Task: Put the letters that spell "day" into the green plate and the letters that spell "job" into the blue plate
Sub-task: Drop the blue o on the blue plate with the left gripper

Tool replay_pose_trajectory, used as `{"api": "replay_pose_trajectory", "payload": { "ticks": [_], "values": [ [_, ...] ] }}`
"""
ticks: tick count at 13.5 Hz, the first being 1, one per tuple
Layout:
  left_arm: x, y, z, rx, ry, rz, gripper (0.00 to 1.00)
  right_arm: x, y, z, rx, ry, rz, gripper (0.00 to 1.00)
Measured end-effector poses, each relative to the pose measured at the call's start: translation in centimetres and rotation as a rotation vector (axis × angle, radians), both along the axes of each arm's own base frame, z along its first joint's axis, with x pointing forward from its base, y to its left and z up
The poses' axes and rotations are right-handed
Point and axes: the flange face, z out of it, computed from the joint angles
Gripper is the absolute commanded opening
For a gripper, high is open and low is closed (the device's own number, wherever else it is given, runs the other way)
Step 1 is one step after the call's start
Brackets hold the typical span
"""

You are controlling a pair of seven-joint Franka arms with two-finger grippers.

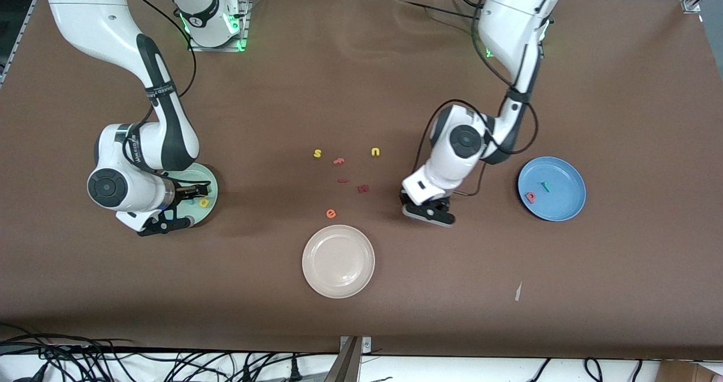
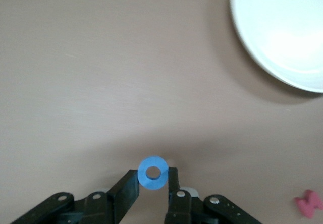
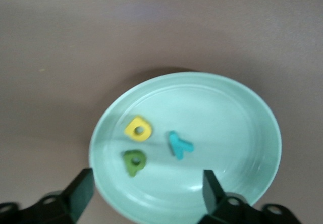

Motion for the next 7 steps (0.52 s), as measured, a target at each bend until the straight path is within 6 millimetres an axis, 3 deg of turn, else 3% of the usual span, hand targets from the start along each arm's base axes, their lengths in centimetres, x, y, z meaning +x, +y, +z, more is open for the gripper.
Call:
{"api": "replay_pose_trajectory", "payload": {
  "ticks": [2, 4, 7],
  "values": [
    [2.0, 5.7, 1.8, 0.009, 0.028, -0.023, 0.16, -0.2, 1.4, 2.9, 0.001, 0.048, -0.025, 1.00],
    [3.1, 12.2, 2.3, 0.018, 0.069, -0.043, 0.16, -0.7, 3.0, 7.0, -0.006, 0.092, -0.067, 1.00],
    [1.9, 19.9, 1.3, 0.026, 0.119, -0.078, 0.16, -2.0, 4.6, 13.4, -0.016, 0.146, -0.094, 1.00]
  ]
}}
